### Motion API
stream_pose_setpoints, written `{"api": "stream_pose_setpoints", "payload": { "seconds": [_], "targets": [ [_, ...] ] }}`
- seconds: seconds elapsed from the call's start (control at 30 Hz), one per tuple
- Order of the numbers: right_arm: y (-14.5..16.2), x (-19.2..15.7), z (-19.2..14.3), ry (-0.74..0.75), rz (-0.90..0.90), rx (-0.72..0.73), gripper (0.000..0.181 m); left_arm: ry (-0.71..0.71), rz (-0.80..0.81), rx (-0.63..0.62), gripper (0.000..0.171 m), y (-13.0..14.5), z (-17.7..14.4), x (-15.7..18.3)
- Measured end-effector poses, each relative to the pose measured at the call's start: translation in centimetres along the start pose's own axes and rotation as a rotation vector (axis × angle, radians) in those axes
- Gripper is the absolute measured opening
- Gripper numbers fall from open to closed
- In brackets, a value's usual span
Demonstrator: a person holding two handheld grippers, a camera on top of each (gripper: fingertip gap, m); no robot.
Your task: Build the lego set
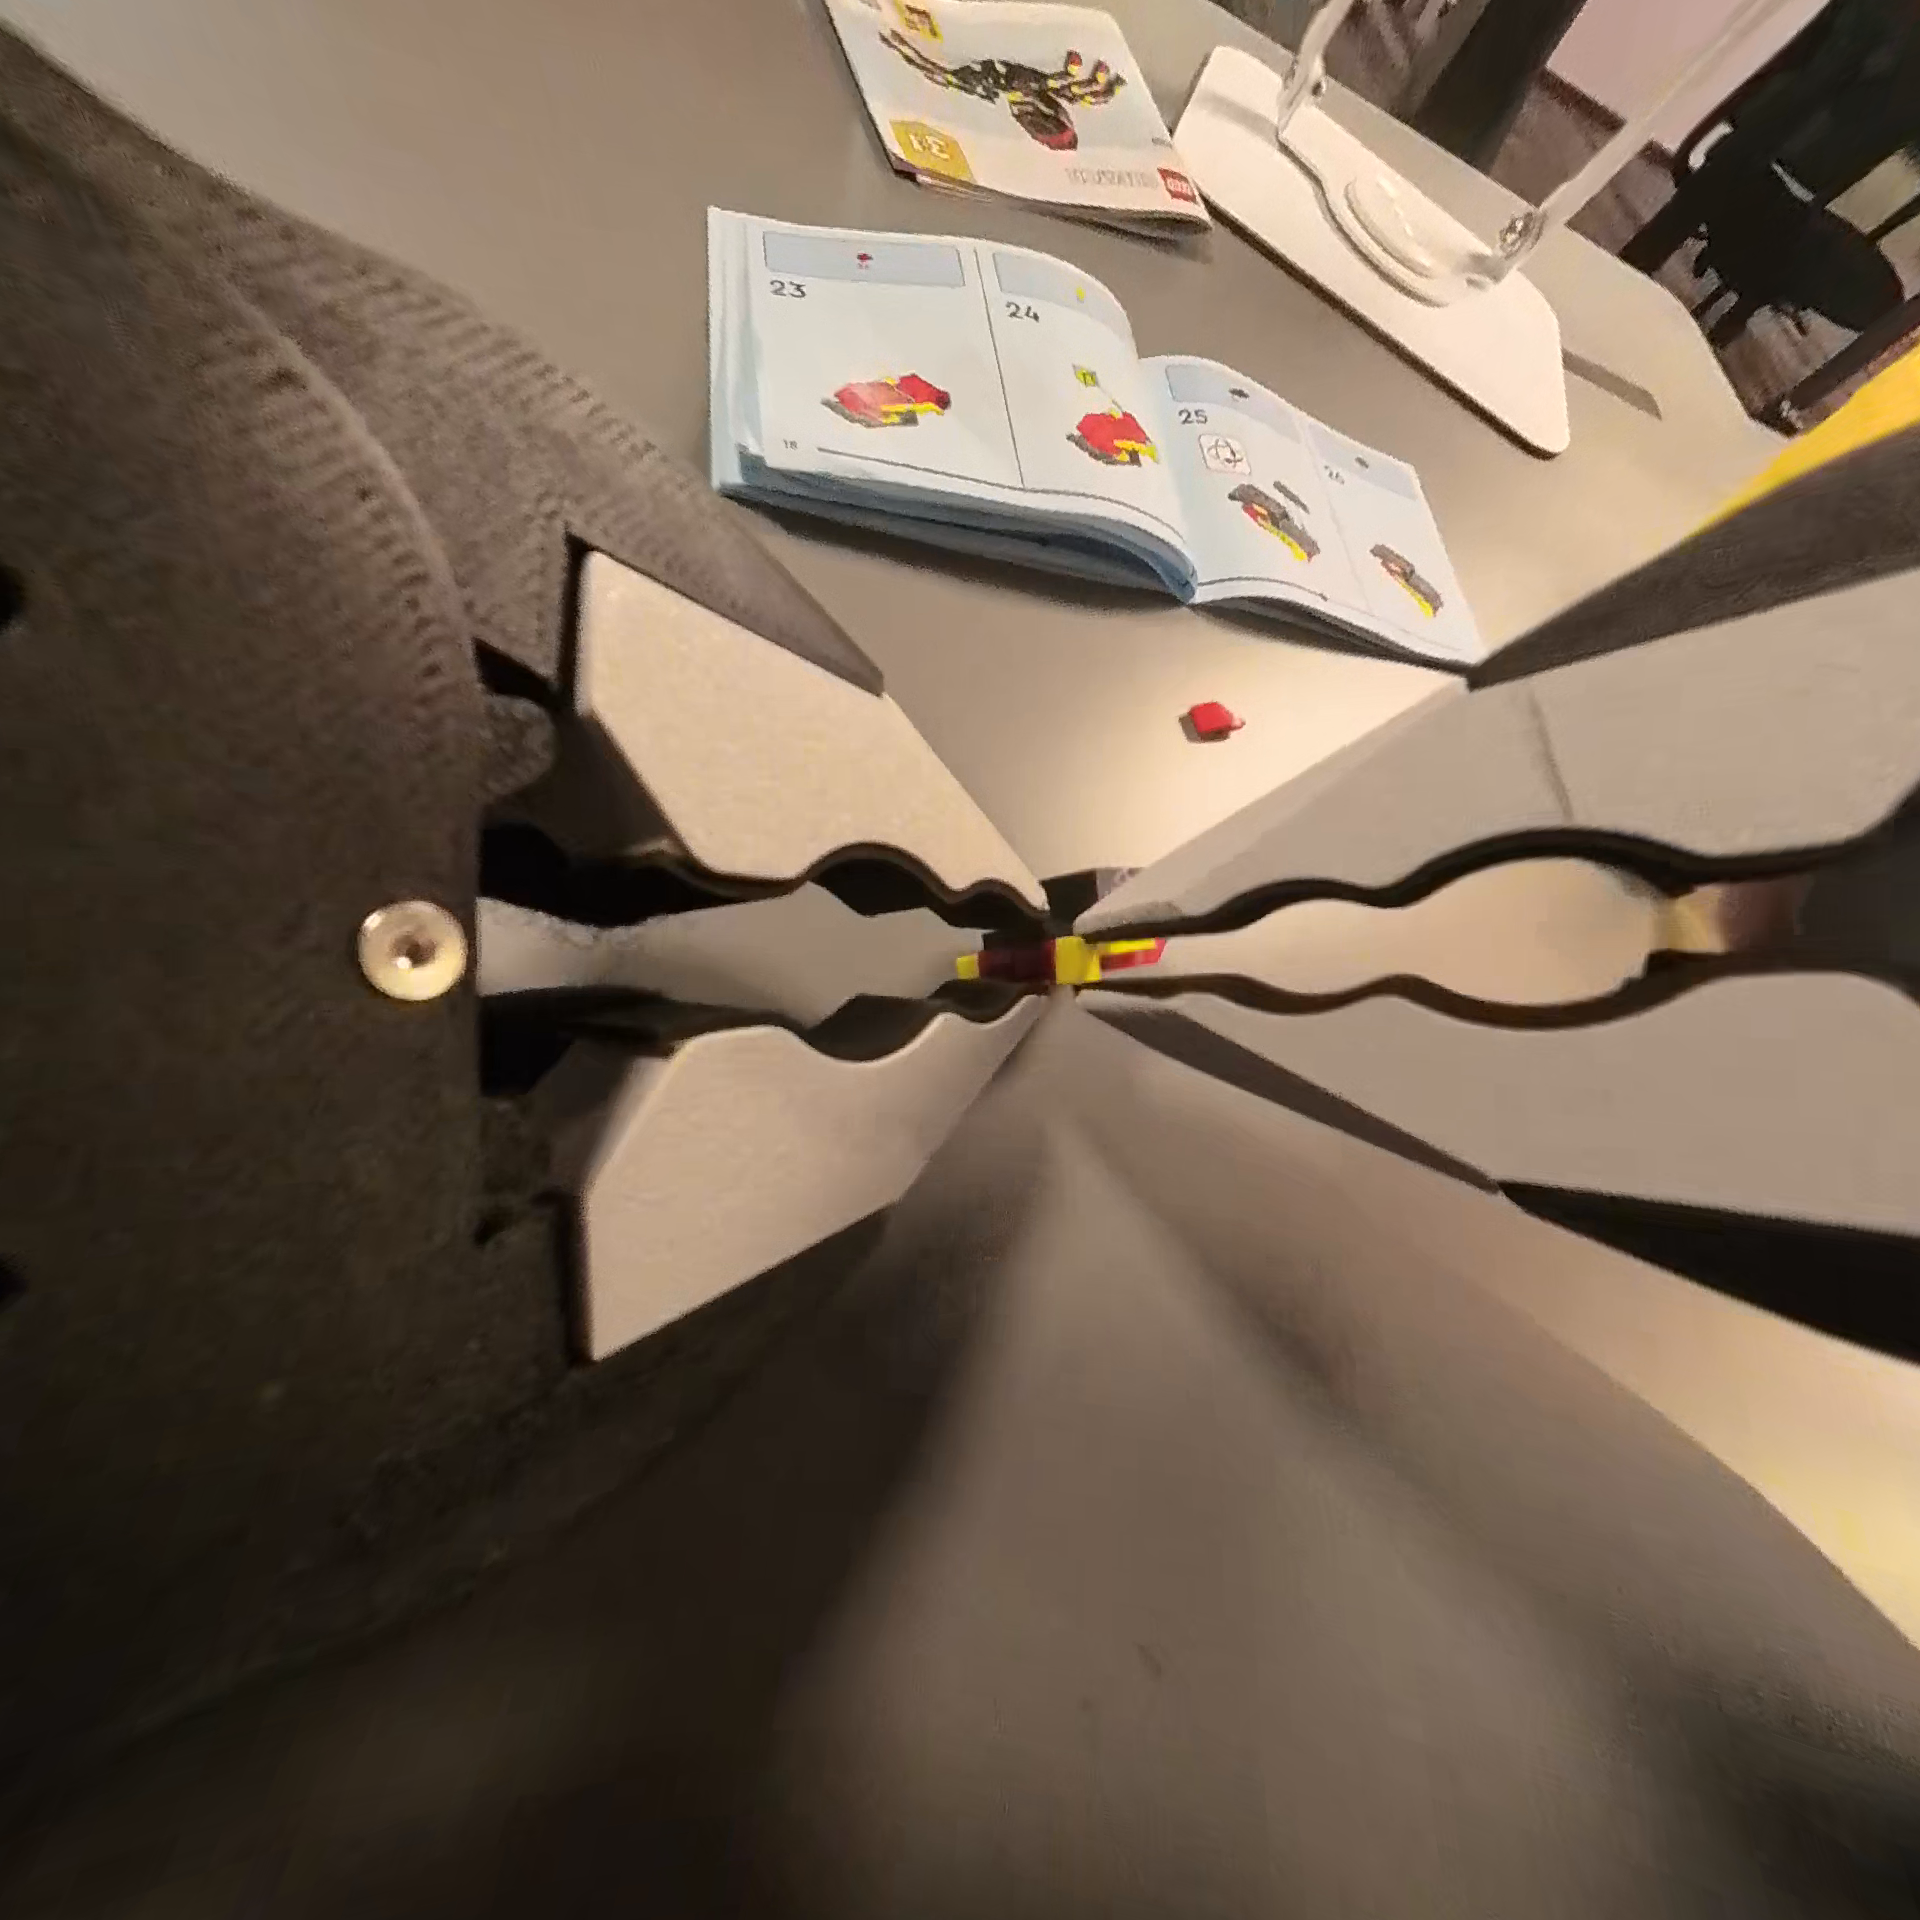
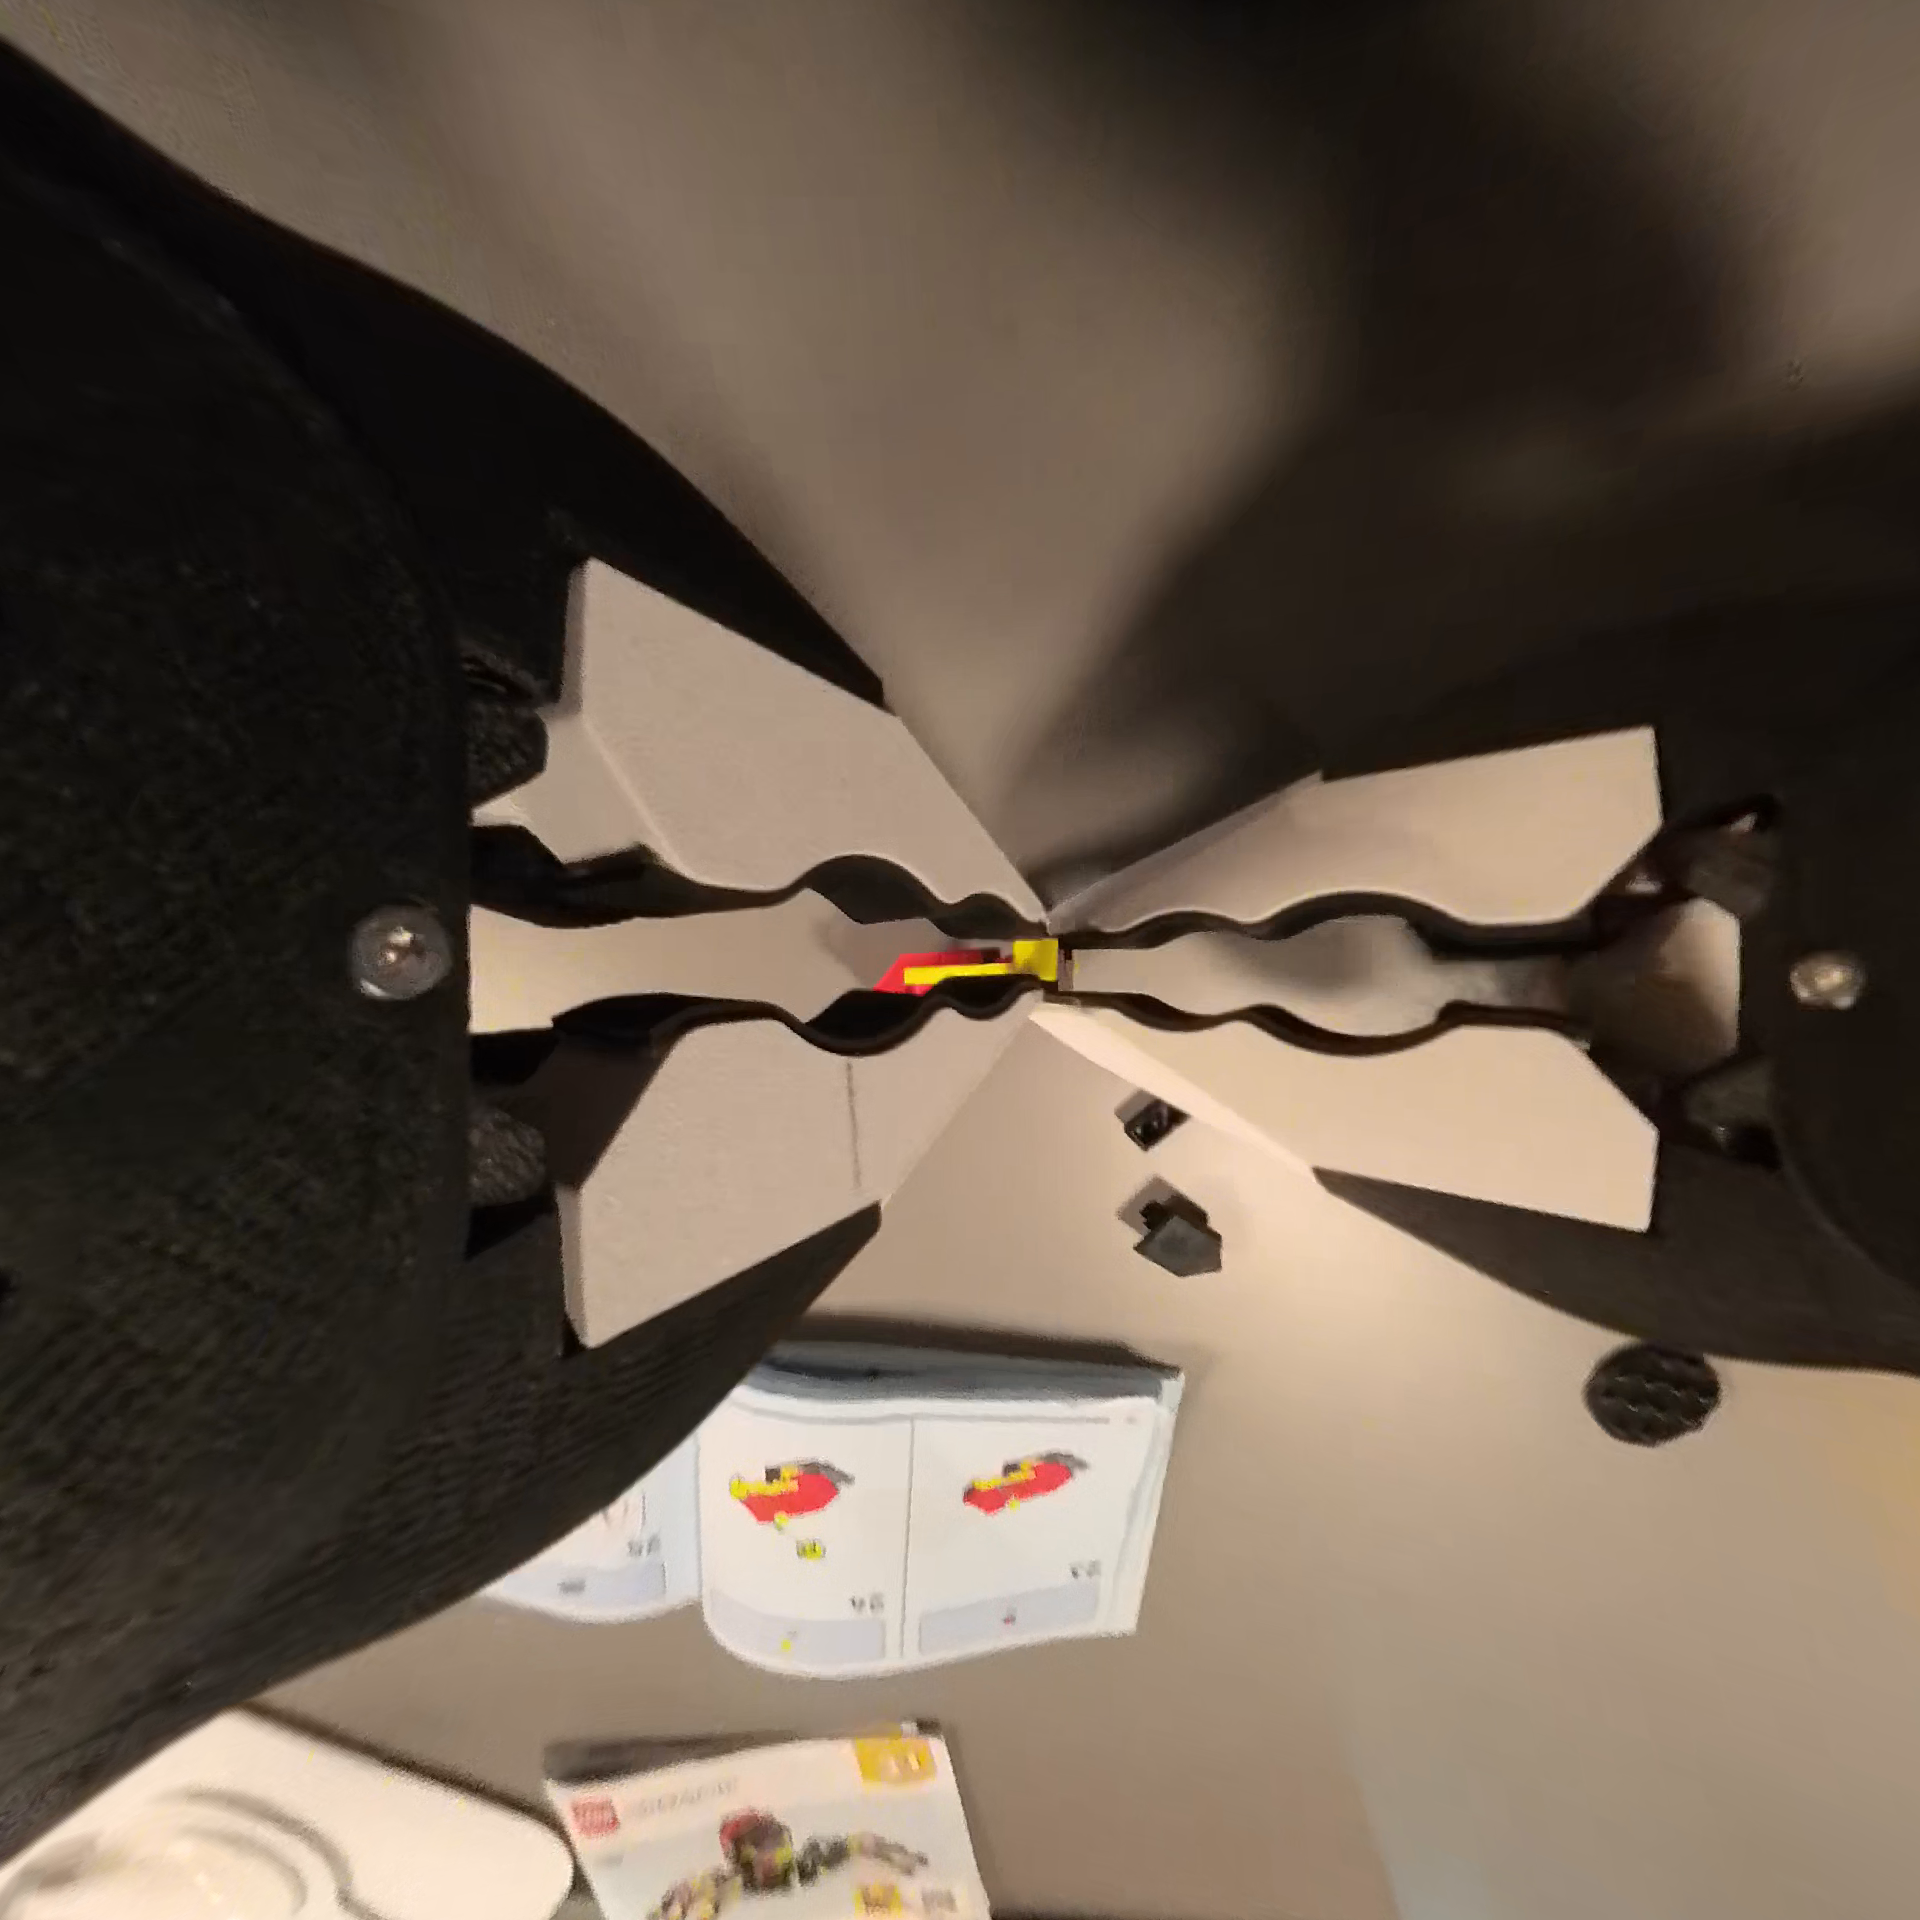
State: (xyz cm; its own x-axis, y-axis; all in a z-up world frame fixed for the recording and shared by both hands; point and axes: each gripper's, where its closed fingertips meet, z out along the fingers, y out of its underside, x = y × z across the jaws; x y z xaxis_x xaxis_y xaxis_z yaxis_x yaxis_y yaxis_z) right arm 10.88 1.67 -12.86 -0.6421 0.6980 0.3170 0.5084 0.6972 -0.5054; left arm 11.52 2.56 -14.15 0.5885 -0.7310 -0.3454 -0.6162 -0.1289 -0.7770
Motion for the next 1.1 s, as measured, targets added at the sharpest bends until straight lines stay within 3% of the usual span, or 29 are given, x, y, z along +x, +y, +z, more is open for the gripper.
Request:
{"api": "stream_pose_setpoints", "payload": {
  "seconds": [0.2, 0.43, 0.67, 0.83, 0.9, 1.0, 1.1],
  "targets": [
    [-0.3, 0.0, -0.3, 0.035, -0.176, 0.033, 0.004, 0.023, -0.022, 0.030, 0.008, -0.3, -0.3, 0.0],
    [-0.3, -0.1, -0.3, -0.085, 0.018, 0.087, 0.004, 0.023, -0.013, 0.047, 0.007, -0.5, -0.5, 0.1],
    [-0.1, 0.0, 0.1, -0.039, -0.052, 0.064, 0.004, 0.014, -0.006, 0.023, 0.007, -0.1, -0.3, 0.0],
    [-0.2, 0.2, -0.1, -0.043, 0.005, 0.097, 0.004, 0.013, -0.022, 0.025, 0.008, -0.1, -0.2, -0.2],
    [-0.5, 0.6, -0.4, -0.016, 0.009, 0.120, 0.005, 0.016, -0.062, 0.040, 0.008, -0.3, -0.3, -0.5],
    [-1.7, 1.5, -1.7, 0.059, -0.003, 0.226, 0.026, 0.018, -0.178, 0.079, 0.008, -0.6, -0.8, -1.5],
    [-2.3, 2.9, -3.0, 0.203, -0.051, 0.290, 0.037, 0.112, -0.407, 0.151, 0.008, -1.1, -1.5, -2.2]
  ]
}}
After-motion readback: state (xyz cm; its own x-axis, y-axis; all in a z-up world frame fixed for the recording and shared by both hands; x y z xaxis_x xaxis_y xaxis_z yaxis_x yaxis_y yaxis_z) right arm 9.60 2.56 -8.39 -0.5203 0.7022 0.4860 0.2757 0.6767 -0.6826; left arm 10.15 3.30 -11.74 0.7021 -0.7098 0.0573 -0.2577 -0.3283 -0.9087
